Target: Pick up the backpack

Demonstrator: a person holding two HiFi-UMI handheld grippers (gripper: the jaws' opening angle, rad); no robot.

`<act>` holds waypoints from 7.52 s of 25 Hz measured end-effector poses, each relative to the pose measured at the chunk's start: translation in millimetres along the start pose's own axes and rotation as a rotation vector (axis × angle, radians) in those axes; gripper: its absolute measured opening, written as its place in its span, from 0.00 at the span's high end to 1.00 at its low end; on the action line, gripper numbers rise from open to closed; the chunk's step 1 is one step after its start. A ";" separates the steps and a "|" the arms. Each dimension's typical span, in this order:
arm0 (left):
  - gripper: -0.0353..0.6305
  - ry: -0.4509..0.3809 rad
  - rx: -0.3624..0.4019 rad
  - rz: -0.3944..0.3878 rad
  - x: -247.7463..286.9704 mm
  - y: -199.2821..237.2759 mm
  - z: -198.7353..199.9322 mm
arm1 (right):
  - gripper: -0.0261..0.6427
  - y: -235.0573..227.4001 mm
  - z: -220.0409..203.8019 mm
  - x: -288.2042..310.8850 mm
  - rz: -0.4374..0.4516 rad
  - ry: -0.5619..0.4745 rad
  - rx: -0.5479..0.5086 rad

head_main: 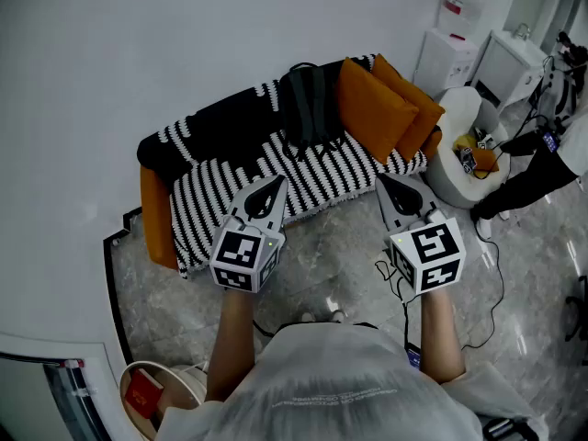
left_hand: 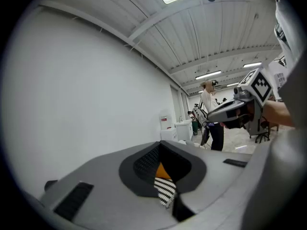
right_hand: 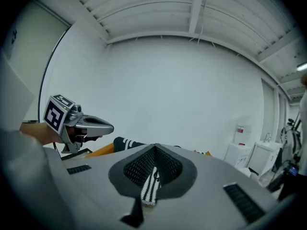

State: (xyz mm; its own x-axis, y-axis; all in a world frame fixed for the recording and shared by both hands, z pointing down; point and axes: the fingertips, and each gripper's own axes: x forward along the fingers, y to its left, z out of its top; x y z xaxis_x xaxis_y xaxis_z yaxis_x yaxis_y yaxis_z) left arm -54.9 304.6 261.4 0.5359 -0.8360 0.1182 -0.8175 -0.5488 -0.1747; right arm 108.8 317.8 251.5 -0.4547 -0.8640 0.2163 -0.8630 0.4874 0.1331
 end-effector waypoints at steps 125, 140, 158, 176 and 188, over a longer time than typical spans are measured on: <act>0.82 0.621 -0.478 -0.053 659.3 341.9 -415.3 | 0.90 -281.1 -306.0 782.0 0.373 0.625 0.330; 0.85 0.417 -0.345 -0.096 521.8 282.3 -274.9 | 0.90 -239.9 -175.4 597.5 0.226 0.430 0.287; 0.86 0.144 -0.103 -0.174 381.5 203.5 -74.8 | 0.91 -208.2 -20.1 383.4 0.068 0.118 0.229; 0.86 0.028 0.042 -0.167 296.2 163.6 -11.5 | 0.91 -167.2 21.9 286.4 0.032 0.011 0.152; 0.86 0.051 0.042 -0.172 299.7 155.7 -14.4 | 0.91 -177.5 17.0 288.3 0.058 0.024 0.175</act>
State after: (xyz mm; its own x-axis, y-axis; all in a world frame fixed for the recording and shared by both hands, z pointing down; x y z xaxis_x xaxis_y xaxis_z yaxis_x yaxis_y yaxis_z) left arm -24.6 -31.3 283.6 0.6547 -0.7291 0.1995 -0.7046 -0.6842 -0.1883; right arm 127.2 -20.0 273.8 -0.5010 -0.8308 0.2424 -0.8617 0.5049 -0.0503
